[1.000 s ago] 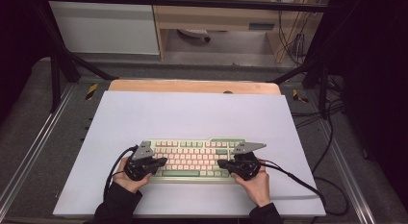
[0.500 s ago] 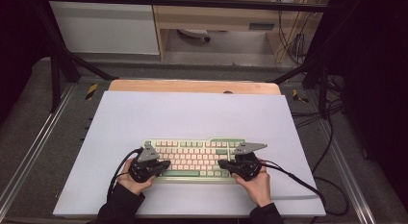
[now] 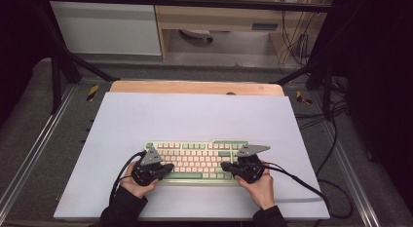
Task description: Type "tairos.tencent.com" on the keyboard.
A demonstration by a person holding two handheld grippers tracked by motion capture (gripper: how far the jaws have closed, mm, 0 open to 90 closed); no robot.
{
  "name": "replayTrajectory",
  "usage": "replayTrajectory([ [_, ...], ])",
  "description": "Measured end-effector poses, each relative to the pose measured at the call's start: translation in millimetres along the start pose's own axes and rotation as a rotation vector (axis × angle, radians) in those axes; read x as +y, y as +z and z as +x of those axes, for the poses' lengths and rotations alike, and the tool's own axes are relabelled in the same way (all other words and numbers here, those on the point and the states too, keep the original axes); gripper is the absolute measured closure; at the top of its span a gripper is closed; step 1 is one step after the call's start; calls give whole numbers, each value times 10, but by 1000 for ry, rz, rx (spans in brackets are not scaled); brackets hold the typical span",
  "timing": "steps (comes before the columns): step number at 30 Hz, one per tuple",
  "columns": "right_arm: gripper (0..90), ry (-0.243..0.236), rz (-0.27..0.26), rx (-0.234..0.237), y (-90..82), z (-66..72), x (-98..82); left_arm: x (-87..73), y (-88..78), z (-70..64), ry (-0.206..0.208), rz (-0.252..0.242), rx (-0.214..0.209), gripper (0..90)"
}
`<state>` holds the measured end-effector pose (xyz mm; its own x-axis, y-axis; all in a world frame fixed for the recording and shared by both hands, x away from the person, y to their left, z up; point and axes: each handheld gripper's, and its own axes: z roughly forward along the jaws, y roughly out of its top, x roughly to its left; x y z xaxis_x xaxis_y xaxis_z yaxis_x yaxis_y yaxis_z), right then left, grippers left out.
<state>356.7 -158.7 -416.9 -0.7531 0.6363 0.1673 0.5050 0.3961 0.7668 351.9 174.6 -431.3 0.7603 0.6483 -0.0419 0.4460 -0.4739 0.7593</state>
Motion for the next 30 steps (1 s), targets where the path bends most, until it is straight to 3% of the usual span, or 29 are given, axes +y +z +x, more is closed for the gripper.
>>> replayTrajectory([
  [13,900,-1,5,0,-3,0,-1,15,-135,47,-7,-27,12,897],
  [30,900,-1,5,1,9,4,-6,29,-183,108,-24,-36,24,897],
])
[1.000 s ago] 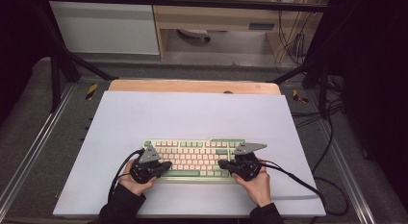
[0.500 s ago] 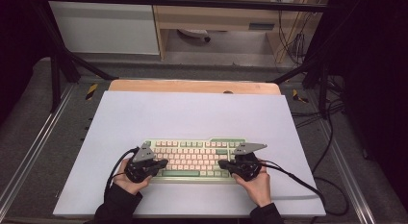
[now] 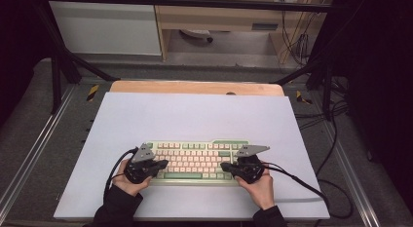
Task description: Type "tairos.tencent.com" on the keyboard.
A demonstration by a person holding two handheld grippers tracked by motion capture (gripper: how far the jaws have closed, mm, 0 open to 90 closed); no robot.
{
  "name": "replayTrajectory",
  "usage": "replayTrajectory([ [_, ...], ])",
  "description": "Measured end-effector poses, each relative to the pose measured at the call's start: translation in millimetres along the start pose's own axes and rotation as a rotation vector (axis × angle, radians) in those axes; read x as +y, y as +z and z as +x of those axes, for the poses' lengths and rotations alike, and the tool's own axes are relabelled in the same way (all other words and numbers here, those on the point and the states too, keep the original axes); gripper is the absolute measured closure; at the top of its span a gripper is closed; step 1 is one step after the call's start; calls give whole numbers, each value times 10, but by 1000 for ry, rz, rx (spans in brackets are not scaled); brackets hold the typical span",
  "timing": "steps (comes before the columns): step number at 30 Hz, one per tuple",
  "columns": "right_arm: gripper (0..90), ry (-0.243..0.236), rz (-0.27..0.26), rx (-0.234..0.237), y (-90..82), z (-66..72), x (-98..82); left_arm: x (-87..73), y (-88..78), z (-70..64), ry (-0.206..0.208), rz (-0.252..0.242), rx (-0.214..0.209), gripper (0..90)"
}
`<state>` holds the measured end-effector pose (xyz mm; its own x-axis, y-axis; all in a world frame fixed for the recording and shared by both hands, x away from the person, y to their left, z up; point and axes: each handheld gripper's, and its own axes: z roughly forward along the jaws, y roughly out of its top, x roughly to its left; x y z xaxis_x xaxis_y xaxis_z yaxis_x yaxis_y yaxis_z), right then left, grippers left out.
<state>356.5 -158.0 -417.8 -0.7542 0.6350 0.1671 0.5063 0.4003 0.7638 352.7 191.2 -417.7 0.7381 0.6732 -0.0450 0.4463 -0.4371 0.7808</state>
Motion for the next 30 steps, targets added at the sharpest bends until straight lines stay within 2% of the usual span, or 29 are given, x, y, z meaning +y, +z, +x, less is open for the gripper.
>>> replayTrajectory([
  [11,900,0,-2,2,1,1,1,58,9,43,-8,-9,20,897],
  [18,900,-2,0,3,2,0,1,120,112,81,-14,0,37,897],
  [30,900,-2,3,3,6,1,0,88,216,140,-34,11,68,897],
])
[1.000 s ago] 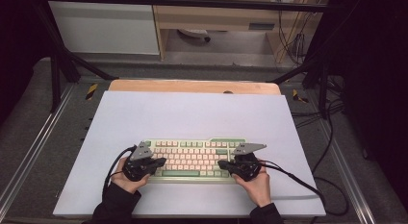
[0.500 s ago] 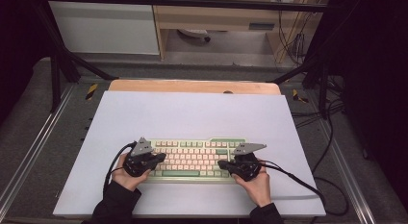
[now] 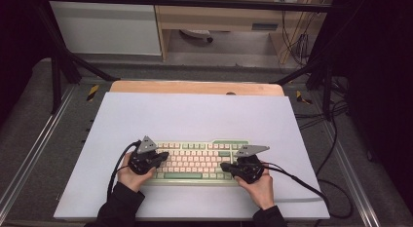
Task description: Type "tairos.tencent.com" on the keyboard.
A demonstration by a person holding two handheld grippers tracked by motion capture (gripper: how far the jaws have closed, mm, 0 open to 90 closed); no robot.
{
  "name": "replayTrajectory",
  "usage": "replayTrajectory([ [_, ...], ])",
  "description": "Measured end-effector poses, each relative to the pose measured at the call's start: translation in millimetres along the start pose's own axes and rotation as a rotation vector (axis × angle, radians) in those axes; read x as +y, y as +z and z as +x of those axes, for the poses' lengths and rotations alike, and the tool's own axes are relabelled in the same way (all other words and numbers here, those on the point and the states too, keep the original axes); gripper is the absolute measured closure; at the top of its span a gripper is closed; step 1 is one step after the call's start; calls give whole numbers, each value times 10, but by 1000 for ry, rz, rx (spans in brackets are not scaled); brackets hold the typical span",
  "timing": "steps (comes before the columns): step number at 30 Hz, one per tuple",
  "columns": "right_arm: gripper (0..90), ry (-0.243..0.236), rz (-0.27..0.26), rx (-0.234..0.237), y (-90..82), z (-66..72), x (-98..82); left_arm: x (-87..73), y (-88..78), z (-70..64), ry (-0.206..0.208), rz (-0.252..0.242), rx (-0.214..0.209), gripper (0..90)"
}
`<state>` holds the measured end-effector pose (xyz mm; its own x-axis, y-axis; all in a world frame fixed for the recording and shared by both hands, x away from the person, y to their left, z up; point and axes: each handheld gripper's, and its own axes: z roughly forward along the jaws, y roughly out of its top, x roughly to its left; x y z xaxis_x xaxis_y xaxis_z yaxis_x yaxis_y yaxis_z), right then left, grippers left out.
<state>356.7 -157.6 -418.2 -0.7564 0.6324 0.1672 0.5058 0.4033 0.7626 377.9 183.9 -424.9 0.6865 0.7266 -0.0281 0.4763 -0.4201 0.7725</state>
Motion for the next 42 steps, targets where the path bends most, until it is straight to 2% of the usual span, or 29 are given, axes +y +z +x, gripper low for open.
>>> replayTrajectory([
  [19,900,2,-5,0,-4,2,1,-28,53,1,9,10,-4,897],
  [30,900,2,-9,6,-9,15,7,-35,-106,-20,14,-24,-23,897],
  [35,900,8,-13,12,6,32,15,-62,-164,-25,16,-25,-32,897],
  [42,900,-6,-12,19,38,80,53,-117,-252,-30,11,-32,-36,897],
])
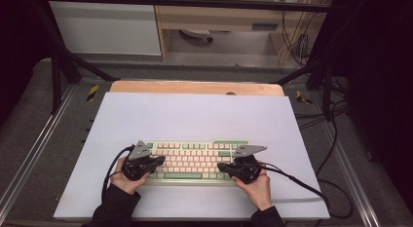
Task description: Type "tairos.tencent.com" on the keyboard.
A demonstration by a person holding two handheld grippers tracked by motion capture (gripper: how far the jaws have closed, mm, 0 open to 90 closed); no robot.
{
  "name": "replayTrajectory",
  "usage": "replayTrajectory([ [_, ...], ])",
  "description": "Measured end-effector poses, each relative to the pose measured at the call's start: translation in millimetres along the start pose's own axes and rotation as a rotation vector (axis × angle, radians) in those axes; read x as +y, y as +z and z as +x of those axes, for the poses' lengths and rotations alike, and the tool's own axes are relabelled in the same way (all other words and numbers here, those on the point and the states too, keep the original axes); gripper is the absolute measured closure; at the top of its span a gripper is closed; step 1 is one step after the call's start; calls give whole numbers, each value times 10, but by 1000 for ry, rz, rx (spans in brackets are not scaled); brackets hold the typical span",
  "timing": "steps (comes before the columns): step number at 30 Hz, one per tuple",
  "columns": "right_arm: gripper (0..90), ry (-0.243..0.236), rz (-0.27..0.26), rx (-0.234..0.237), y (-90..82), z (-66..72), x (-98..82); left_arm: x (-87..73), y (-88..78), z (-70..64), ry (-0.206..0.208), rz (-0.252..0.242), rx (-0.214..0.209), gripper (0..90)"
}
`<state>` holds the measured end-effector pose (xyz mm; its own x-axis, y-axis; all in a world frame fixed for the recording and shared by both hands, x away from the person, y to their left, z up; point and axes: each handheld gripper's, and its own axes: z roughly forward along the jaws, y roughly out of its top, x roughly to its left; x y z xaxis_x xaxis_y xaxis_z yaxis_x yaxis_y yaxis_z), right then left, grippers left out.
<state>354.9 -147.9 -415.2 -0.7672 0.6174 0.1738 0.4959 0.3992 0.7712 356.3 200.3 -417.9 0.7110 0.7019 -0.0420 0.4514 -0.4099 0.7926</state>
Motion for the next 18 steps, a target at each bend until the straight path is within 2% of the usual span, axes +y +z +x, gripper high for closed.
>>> replayTrajectory([
  [8,900,-9,4,7,48,63,60,-63,-74,30,-11,3,6,897],
  [18,900,-31,13,27,195,188,168,-119,-123,59,-20,2,14,897],
])
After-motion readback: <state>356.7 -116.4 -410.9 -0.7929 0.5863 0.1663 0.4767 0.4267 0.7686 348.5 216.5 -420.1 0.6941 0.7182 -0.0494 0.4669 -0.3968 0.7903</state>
